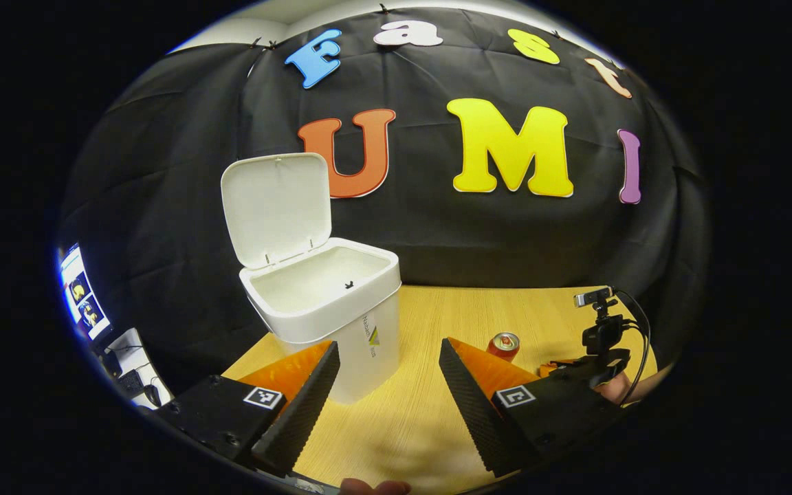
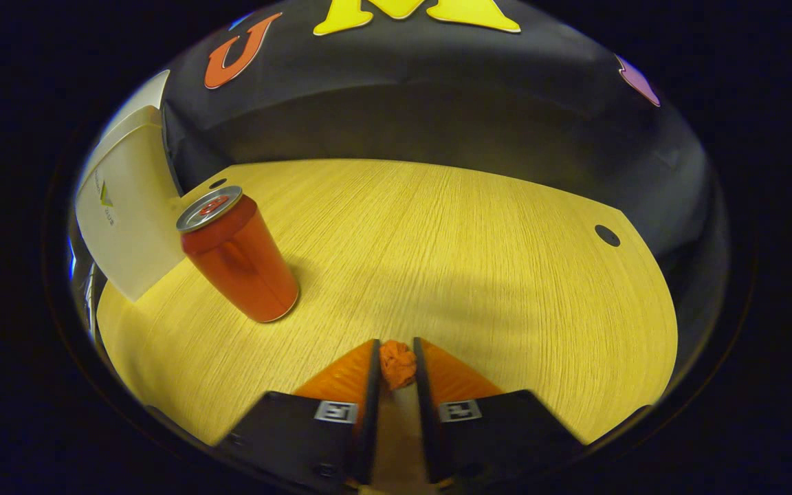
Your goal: Press the lid of the desktop garbage bin to open it, pick up the crumpled paper on the desktop and throw it into the bin, then pick up the pop can on the desktop and drop it into the bin, and finally close the garbage bin lid.
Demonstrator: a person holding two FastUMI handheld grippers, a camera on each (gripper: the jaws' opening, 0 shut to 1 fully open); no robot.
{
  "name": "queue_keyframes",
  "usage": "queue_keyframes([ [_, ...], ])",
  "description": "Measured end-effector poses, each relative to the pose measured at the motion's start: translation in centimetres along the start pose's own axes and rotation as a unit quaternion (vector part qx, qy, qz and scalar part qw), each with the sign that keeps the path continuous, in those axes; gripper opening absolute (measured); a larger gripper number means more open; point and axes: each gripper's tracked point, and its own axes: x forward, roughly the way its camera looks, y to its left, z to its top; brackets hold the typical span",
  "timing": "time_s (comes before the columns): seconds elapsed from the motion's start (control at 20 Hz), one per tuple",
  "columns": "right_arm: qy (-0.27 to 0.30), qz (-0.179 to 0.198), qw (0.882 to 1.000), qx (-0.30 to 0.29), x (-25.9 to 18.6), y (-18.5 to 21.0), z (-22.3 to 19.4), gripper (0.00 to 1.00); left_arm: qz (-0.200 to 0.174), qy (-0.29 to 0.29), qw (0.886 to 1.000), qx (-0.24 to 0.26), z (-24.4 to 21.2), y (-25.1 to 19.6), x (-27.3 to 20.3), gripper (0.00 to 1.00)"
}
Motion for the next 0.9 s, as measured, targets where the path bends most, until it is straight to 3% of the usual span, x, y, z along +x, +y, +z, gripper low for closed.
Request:
queue_keyframes([
  [0.05, -0.001, -0.002, 1.000, -0.003, 0.2, 0.0, -0.1, 0.20, -0.001, 0.001, 1.000, 0.000, 0.0, 0.1, -0.1, 0.96],
  [0.15, 0.002, 0.004, 1.000, 0.004, 0.0, 0.4, -0.2, 0.17, -0.002, -0.001, 1.000, 0.001, -0.1, 0.4, 0.0, 0.96],
  [0.35, -0.005, 0.012, 1.000, 0.016, -1.8, 0.7, 0.6, 0.18, -0.005, -0.007, 1.000, 0.005, 0.1, 0.9, -0.3, 0.96],
  [0.55, -0.029, 0.022, 0.999, 0.033, -5.7, 2.1, 3.0, 0.19, -0.020, -0.021, 1.000, 0.005, 0.4, 0.7, 0.1, 1.00],
  [0.6, -0.038, 0.024, 0.998, 0.035, -6.9, 2.5, 3.8, 0.19, -0.026, -0.024, 0.999, 0.005, 0.5, 0.6, 0.3, 0.96],
  [0.65, -0.047, 0.029, 0.998, 0.037, -8.2, 3.2, 4.5, 0.19, -0.032, -0.028, 0.999, 0.005, 0.5, 0.6, 0.5, 1.00],
  [0.9, -0.079, 0.051, 0.995, 0.019, -13.8, 7.2, 8.6, 0.19, -0.060, -0.039, 0.997, 0.002, 0.6, 0.6, 1.5, 0.96],
])
